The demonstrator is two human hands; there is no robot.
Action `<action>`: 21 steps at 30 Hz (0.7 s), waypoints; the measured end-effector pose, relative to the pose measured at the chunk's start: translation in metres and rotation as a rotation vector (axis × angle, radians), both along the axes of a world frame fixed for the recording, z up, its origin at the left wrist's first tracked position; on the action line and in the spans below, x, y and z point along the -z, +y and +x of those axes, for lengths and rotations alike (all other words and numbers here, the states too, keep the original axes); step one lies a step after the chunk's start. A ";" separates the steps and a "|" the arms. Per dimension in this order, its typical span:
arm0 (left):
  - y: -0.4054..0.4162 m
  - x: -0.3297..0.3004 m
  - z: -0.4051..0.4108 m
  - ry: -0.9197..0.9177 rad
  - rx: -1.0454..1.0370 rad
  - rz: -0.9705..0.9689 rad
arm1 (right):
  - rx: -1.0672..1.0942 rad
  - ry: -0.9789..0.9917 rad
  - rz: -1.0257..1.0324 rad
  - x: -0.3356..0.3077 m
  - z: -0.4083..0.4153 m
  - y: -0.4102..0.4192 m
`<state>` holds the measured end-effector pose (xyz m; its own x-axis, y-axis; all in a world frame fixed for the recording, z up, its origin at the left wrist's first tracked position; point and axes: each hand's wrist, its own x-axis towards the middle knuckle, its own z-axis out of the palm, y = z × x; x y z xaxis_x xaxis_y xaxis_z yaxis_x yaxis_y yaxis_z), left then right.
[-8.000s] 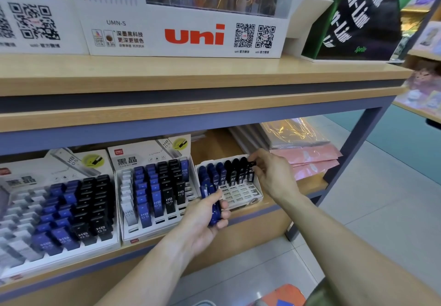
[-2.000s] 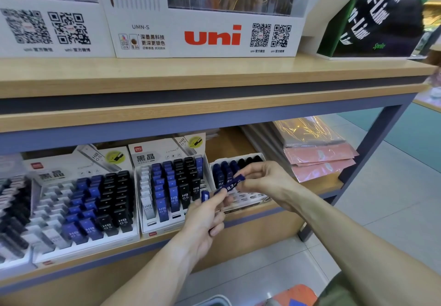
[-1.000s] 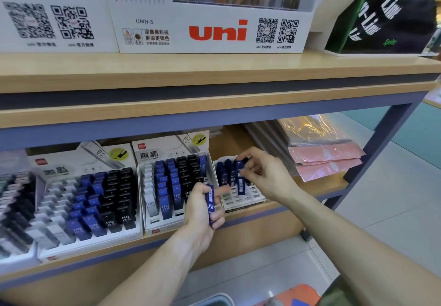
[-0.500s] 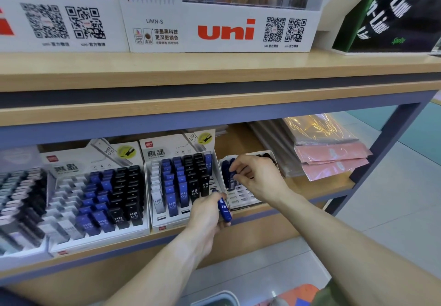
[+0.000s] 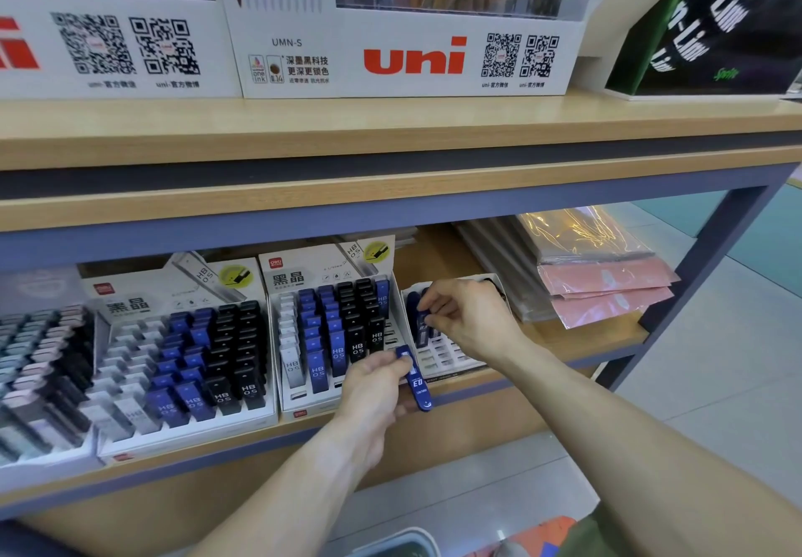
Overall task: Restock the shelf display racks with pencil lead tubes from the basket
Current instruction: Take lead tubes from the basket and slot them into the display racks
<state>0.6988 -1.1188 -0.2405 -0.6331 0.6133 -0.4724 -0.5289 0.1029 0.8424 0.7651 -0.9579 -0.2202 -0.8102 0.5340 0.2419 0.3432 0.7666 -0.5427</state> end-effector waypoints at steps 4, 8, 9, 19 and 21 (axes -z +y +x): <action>-0.002 -0.003 0.001 -0.034 -0.021 0.034 | -0.002 -0.017 -0.074 0.002 0.001 0.001; -0.002 -0.001 0.000 -0.067 -0.038 0.037 | 0.079 0.002 -0.032 0.007 0.001 -0.001; -0.001 0.000 0.000 -0.072 -0.049 0.031 | 0.093 -0.002 -0.027 0.008 0.000 -0.002; -0.003 0.002 -0.004 -0.164 -0.119 0.125 | 0.225 0.014 -0.020 -0.013 0.012 -0.014; -0.001 0.004 -0.005 -0.184 -0.126 0.162 | 0.249 -0.030 -0.322 -0.019 0.020 -0.017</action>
<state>0.6937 -1.1199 -0.2445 -0.6221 0.6120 -0.4883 -0.6744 -0.1019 0.7313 0.7852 -0.9749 -0.2009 -0.6509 0.7591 0.0082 0.5163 0.4505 -0.7283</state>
